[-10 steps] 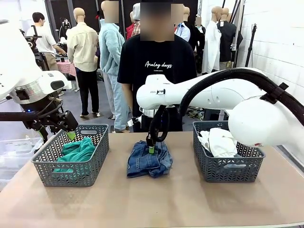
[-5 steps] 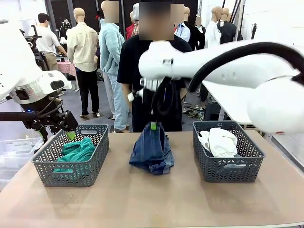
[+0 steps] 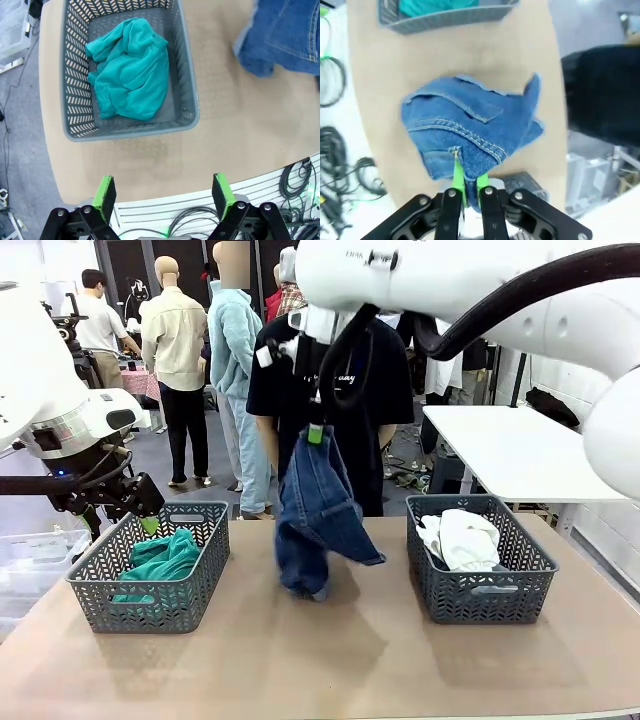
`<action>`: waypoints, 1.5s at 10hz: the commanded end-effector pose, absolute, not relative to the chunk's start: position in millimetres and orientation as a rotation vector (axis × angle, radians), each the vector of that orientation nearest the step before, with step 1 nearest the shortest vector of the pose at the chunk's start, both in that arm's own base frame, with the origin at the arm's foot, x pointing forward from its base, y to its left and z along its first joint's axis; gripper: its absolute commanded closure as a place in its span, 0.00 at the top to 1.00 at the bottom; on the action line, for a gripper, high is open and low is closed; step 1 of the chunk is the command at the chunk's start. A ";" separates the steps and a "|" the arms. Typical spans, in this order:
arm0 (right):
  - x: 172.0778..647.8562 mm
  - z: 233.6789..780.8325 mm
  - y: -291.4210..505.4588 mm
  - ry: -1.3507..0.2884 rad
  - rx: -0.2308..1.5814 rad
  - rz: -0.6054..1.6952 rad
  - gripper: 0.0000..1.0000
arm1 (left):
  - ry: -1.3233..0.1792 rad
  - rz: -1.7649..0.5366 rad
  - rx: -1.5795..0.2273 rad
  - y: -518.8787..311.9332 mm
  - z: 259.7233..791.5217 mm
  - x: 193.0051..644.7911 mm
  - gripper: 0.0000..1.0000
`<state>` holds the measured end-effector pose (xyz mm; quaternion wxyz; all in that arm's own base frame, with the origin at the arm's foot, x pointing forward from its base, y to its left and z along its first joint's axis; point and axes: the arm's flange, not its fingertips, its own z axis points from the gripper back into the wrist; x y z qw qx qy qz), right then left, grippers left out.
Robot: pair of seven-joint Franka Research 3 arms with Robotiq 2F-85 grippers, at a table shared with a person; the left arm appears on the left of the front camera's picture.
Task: Sort the tops and bottoms.
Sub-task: Lift clothes from the center of the table with your right hand, then sort the clothes according to human instructions.
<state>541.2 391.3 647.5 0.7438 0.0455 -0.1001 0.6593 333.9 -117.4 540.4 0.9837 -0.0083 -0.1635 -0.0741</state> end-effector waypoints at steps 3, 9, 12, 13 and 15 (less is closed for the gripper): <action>511.3 706.2 385.0 -0.364 0.061 1.396 0.00 | -0.330 -0.164 -0.015 -115.2 539.7 332.8 1.00; 509.6 714.3 385.1 -0.356 0.068 1.421 0.00 | -0.330 -0.164 -0.015 -115.2 539.7 332.8 1.00; 509.6 714.3 385.1 -0.356 0.068 1.421 0.00 | -0.330 -0.164 -0.015 -115.2 539.7 332.8 1.00; 509.6 714.3 385.1 -0.356 0.068 1.421 0.00 | -0.330 -0.164 -0.015 -115.2 539.7 332.8 1.00; 509.6 714.3 385.1 -0.356 0.068 1.421 0.00 | -0.330 -0.164 -0.015 -115.2 539.7 332.8 1.00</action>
